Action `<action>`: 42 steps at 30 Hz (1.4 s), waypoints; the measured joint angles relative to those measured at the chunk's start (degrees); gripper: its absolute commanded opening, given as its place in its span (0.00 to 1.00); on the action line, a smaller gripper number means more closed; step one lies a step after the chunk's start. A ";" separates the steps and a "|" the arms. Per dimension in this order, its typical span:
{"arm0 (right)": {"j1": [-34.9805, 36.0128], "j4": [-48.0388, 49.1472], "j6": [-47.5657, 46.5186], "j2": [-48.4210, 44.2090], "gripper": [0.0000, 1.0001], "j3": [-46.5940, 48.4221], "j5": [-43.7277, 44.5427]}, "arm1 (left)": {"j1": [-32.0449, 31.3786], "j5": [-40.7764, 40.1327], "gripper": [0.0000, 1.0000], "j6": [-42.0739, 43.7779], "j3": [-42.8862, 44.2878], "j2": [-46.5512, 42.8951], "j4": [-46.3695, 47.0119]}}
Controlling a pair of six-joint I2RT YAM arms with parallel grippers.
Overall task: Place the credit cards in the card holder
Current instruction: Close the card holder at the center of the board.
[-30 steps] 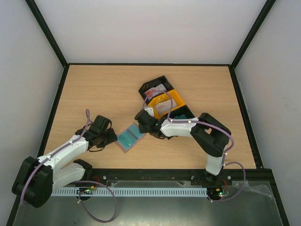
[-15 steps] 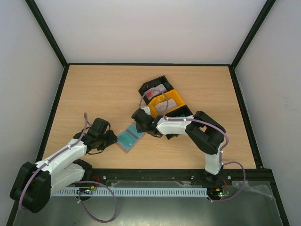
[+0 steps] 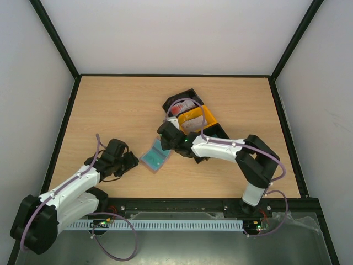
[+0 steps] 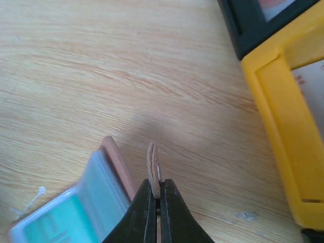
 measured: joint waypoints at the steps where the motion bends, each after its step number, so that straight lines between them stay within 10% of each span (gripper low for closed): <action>1: -0.02 -0.33 -0.20 -0.83 0.02 0.00 0.17 | 0.00 0.00 0.65 -0.11 0.00 -0.17 0.00; 35: 3.08 19.17 7.17 0.37 0.02 -10.62 -35.17 | 0.00 -4.59 0.65 -2.38 2.97 -5.40 -2.58; 42: 3.15 19.76 7.69 2.56 0.33 -10.62 -37.66 | 0.00 1.51 0.65 0.07 3.15 -4.92 0.44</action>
